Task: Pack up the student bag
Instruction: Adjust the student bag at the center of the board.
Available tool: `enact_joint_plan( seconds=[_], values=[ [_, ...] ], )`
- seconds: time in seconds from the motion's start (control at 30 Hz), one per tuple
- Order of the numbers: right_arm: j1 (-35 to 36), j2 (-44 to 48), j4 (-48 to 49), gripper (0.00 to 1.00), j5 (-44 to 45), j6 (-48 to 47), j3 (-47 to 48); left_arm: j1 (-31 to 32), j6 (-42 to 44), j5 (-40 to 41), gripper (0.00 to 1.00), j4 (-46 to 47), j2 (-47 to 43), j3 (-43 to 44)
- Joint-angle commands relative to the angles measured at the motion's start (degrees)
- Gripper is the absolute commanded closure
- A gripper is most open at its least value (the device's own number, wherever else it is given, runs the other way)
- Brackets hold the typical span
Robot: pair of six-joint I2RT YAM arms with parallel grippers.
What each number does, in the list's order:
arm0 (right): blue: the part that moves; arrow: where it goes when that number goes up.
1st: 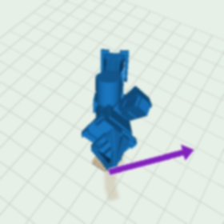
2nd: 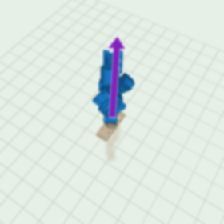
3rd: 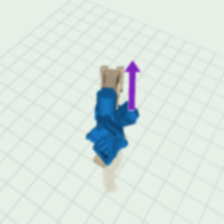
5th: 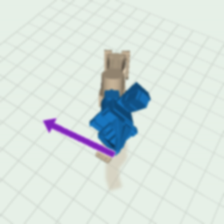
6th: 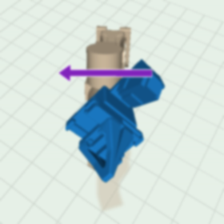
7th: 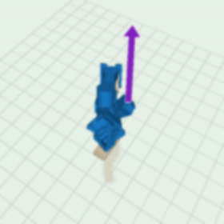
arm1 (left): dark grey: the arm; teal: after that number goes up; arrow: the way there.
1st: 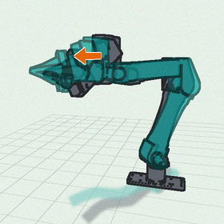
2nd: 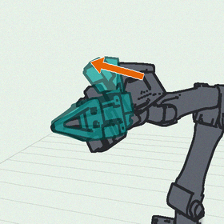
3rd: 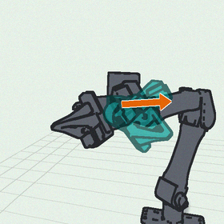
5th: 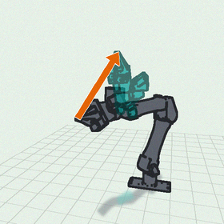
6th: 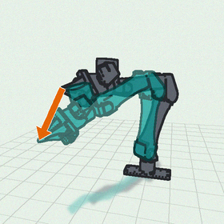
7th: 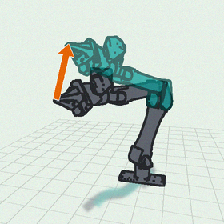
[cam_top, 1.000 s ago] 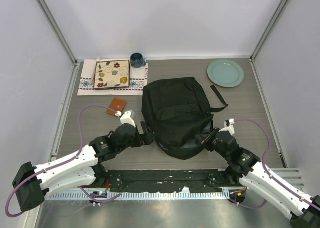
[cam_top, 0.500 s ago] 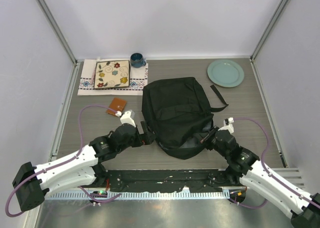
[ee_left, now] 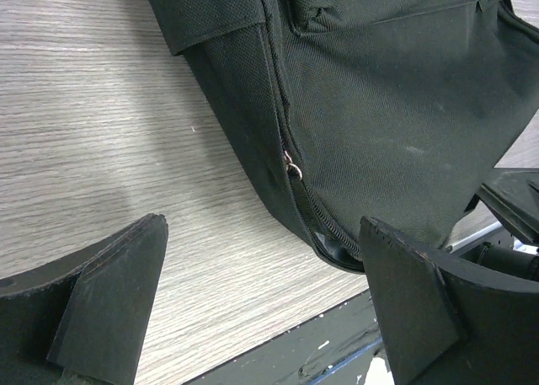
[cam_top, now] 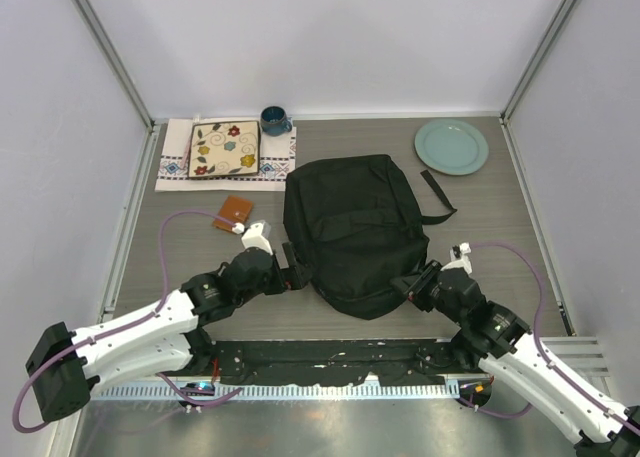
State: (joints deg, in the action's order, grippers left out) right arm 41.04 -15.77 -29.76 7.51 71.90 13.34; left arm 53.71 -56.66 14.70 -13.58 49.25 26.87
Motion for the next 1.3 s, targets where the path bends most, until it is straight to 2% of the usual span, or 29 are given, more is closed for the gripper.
enact_joint_plan(
  seconds=[0.0,0.23,0.33,0.6,0.77,0.9,1.27],
  values=[
    [0.4,-1.1,6.7,0.77,1.3,1.0,-2.1,-0.3,-0.5,-0.4,0.00,3.0,0.6,0.0],
    [0.3,-13.5,18.2,0.79,1.5,-0.4,-1.2,-0.3,-0.4,-0.1,0.00,2.2,-0.2,0.1],
    [0.3,-16.0,21.2,0.79,1.8,-0.6,-0.6,-0.3,-0.6,0.1,0.00,2.1,-0.7,-0.2],
    [0.3,-10.8,17.9,0.79,9.1,-1.0,-0.2,-0.3,-0.7,0.3,0.00,2.1,-1.5,-0.9],
    [0.3,-8.8,16.8,0.79,10.0,-0.9,-0.5,-0.2,-0.9,-0.1,0.00,2.8,-0.8,-1.0],
    [0.3,-10.5,16.2,0.79,8.4,-1.3,-0.9,-0.3,-1.0,-0.3,0.00,3.2,-0.2,-1.0],
    [0.4,-16.5,22.5,0.78,8.2,-1.7,-3.1,-0.2,-1.2,-0.9,0.00,4.5,0.9,-0.9]
  ],
)
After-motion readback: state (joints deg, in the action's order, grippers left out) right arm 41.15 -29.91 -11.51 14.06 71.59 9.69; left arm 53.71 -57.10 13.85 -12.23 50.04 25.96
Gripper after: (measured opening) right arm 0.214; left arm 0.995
